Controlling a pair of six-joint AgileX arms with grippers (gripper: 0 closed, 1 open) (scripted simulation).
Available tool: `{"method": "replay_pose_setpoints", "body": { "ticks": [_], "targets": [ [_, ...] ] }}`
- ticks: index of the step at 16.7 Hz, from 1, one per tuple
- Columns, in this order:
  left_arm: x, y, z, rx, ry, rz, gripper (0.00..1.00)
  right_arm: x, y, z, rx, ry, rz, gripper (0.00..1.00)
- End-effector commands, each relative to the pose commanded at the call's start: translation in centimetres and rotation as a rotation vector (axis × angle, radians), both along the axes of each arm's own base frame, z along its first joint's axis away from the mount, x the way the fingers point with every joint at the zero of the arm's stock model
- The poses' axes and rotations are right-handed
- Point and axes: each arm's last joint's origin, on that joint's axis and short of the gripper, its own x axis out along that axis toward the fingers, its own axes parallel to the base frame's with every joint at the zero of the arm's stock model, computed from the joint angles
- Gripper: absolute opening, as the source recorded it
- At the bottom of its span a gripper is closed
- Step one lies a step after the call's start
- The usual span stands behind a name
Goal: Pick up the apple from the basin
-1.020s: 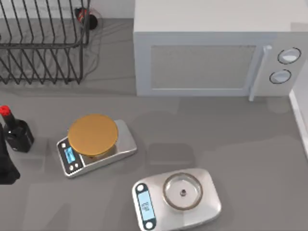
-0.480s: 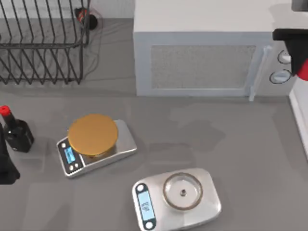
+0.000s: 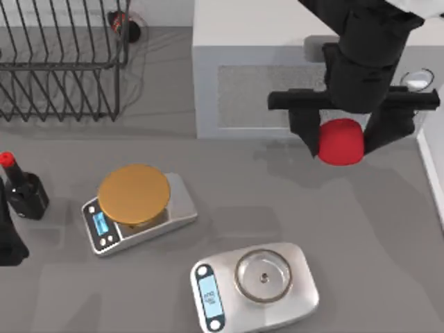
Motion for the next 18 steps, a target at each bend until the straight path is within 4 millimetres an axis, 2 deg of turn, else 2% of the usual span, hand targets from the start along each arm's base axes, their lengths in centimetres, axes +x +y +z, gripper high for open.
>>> {"method": "replay_pose_setpoints", "body": {
  "ticks": [2, 8, 10, 15, 18],
  "targets": [
    [0.0, 0.0, 0.0, 0.0, 0.0, 0.0, 1.0, -0.6, 1.0, -0.2, -0.004, -0.001, -0.001, 0.0],
    [0.0, 0.0, 0.0, 0.0, 0.0, 0.0, 1.0, -0.6, 1.0, -0.7, -0.001, 0.012, -0.002, 0.0],
    [0.0, 0.0, 0.0, 0.0, 0.0, 0.0, 1.0, -0.6, 1.2, -2.6, -0.01, 0.046, 0.003, 0.0],
    [0.0, 0.0, 0.0, 0.0, 0.0, 0.0, 1.0, -0.4, 0.8, -9.2, -0.043, 0.077, -0.006, 0.0],
    [0.0, 0.0, 0.0, 0.0, 0.0, 0.0, 1.0, -0.5, 0.8, -11.1, -0.025, 0.033, -0.005, 0.0]
  ]
}}
